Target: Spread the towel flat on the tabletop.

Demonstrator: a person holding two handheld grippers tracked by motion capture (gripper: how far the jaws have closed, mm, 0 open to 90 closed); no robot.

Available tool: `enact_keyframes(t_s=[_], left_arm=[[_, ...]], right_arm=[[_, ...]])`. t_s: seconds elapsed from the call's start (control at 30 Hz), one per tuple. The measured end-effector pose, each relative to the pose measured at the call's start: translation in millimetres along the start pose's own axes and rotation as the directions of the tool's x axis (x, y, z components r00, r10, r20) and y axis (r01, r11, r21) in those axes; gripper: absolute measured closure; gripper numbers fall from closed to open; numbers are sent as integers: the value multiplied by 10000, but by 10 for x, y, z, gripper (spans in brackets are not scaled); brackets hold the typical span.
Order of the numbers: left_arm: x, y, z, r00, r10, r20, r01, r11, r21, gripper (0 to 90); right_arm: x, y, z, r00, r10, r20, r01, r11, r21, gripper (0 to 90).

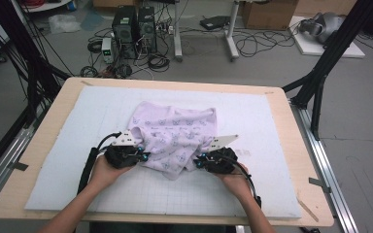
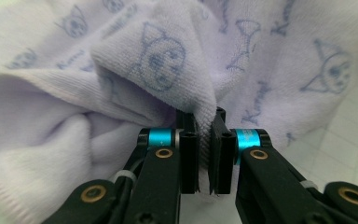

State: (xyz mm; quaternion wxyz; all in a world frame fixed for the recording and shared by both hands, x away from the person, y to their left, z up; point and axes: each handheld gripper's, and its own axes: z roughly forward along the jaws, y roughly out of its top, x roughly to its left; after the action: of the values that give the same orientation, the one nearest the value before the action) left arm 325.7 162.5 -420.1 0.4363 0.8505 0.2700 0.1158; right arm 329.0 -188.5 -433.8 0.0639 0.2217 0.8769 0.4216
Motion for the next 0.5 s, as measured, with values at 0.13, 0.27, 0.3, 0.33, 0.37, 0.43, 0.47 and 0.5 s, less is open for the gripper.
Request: enact_keyframes(t_s=[0.13, 0.27, 0.3, 0.33, 0.37, 0.43, 0.47, 0.5], left_arm=[[-12, 10, -174, 9998, 85, -181, -87, 9999, -115, 846], [-74, 17, -441, 9991, 180, -396, -196, 9991, -389, 846], [-99, 19, -507, 9989, 225, -401, -242, 9988, -430, 847], [-155, 23, -636, 9981, 400, -464, -422, 9980, -474, 847], [-155, 23, -636, 9981, 400, -464, -422, 9980, -474, 847], [-217, 15, -764, 9973, 526, -522, -553, 9971, -521, 846], [-282, -5, -881, 9964, 672, -508, -697, 9964, -488, 847], [-282, -5, -881, 9964, 672, -508, -697, 9964, -488, 847]], right_arm=[[58, 19, -190, 9996, -202, -175, 195, 9991, -387, 830], [188, 73, -421, 9980, -527, -338, 502, 9963, -695, 830], [219, 84, -478, 9971, -664, -382, 630, 9945, -841, 830], [259, 92, -542, 9964, -716, -443, 674, 9935, -914, 830], [303, 93, -603, 9955, -797, -504, 745, 9923, -991, 830], [349, 89, -664, 9944, -870, -607, 807, 9917, -1002, 830], [452, 65, -777, 9914, -1015, -824, 930, 9905, -1013, 831], [514, 48, -833, 9892, -1082, -986, 984, 9902, -992, 831]])
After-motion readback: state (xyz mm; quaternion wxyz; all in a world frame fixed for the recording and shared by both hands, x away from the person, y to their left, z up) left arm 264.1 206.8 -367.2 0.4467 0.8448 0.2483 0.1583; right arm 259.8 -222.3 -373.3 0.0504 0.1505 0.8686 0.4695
